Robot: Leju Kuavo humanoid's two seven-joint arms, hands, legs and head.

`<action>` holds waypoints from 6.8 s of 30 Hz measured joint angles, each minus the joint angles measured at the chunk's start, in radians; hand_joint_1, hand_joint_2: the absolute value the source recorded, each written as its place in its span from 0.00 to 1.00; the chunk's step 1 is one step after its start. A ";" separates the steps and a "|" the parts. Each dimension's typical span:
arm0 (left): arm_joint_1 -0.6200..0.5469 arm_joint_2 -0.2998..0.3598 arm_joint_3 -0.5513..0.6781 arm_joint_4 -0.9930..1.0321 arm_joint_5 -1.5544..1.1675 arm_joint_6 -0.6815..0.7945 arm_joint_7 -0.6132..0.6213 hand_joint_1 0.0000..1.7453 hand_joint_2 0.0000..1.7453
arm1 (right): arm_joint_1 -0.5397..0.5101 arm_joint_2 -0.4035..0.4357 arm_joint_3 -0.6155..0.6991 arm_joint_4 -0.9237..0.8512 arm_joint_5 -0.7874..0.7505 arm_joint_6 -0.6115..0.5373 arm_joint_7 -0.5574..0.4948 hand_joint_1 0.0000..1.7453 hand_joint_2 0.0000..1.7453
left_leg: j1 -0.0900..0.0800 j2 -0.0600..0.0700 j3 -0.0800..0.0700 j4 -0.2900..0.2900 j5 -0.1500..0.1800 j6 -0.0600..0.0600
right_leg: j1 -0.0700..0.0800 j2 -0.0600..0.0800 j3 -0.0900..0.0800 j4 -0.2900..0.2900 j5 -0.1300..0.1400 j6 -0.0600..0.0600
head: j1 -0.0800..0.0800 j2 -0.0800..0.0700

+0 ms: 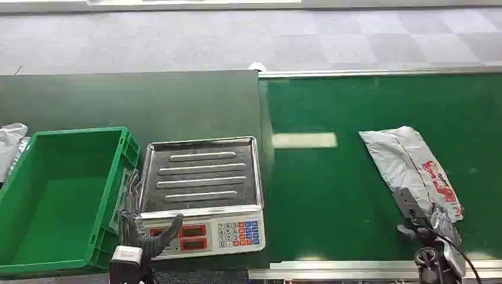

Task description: Moved the parcel from conveyor to table for the left to box.

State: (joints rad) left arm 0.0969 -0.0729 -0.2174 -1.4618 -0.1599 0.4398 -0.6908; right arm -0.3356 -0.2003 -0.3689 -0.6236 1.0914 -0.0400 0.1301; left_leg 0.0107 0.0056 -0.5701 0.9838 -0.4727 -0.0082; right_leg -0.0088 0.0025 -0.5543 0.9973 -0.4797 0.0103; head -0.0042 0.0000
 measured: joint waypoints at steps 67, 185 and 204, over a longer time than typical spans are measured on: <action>-0.059 -0.047 0.015 0.059 -0.028 -0.052 -0.003 0.00 1.00 | 0.291 0.229 0.734 -0.730 -0.108 -0.361 -0.614 1.00 1.00 | -0.001 -0.003 0.000 0.000 0.000 0.002 | 0.000 -0.002 0.003 -0.002 -0.001 0.002 | 0.000 0.000; -0.684 -0.160 -0.083 0.726 -0.589 -0.021 0.358 1.00 1.00 | 0.147 0.352 0.407 -0.775 -1.249 0.594 -0.725 0.00 1.00 | -0.001 -0.005 -0.001 0.000 0.005 0.003 | 0.000 -0.004 0.003 -0.001 0.004 0.001 | 0.000 0.000; -0.476 -0.079 -0.147 -0.030 -0.513 0.035 0.352 1.00 1.00 | 0.192 0.352 0.359 -0.817 -1.242 0.577 -0.721 0.00 1.00 | -0.001 -0.004 -0.006 0.000 0.005 0.002 | 0.000 -0.004 -0.002 -0.002 0.004 0.001 | 0.000 0.000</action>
State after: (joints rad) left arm -0.3790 -0.1514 -0.3643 -1.4917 -0.6726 0.4746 -0.3391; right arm -0.1434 0.1514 -0.0103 -1.4408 -0.1503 0.5375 -0.5905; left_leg 0.0099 0.0012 -0.5758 0.9840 -0.4677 -0.0058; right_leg -0.0092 -0.0017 -0.5564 0.9957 -0.4760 0.0115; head -0.0038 0.0000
